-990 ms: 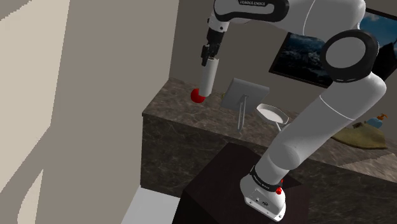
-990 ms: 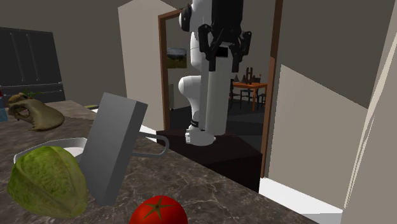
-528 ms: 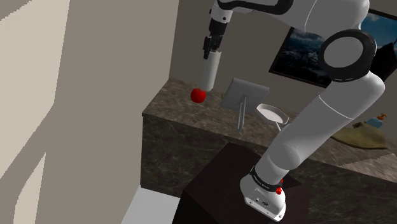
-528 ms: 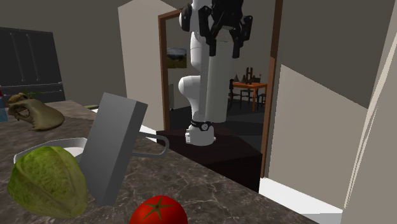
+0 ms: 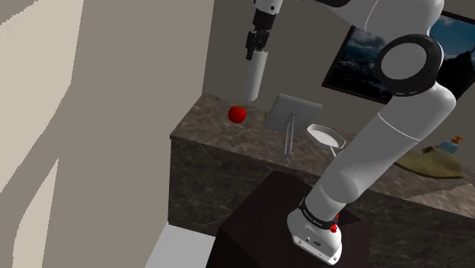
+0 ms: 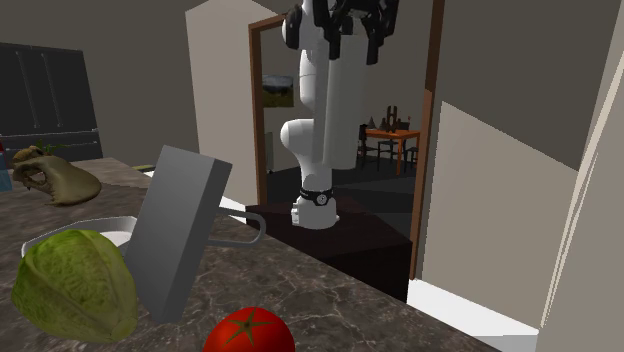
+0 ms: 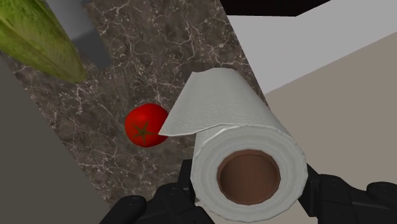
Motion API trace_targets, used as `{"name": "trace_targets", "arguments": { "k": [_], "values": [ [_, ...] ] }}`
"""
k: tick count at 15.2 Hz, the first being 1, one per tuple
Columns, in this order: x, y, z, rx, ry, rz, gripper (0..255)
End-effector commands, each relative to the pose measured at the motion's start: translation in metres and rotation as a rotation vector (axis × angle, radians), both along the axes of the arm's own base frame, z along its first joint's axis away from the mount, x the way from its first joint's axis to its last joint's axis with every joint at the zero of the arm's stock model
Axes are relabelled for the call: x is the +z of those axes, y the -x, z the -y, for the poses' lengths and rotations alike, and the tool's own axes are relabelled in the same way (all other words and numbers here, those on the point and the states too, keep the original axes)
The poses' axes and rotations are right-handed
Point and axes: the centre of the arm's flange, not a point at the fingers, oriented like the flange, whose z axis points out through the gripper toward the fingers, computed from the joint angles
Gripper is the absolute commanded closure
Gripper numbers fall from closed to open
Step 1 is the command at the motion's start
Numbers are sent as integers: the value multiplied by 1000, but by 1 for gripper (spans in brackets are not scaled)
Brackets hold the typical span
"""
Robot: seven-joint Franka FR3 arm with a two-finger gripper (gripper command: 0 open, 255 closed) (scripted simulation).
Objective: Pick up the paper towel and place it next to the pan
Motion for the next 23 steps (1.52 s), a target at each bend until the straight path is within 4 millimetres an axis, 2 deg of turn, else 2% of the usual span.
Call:
{"name": "trace_targets", "arguments": {
  "k": [1, 2, 23],
  "values": [
    [11, 0, 1, 0, 0, 0, 255],
    [15, 0, 1, 0, 0, 0, 255],
    [16, 241, 138, 0, 0, 0, 255]
  ]
}}
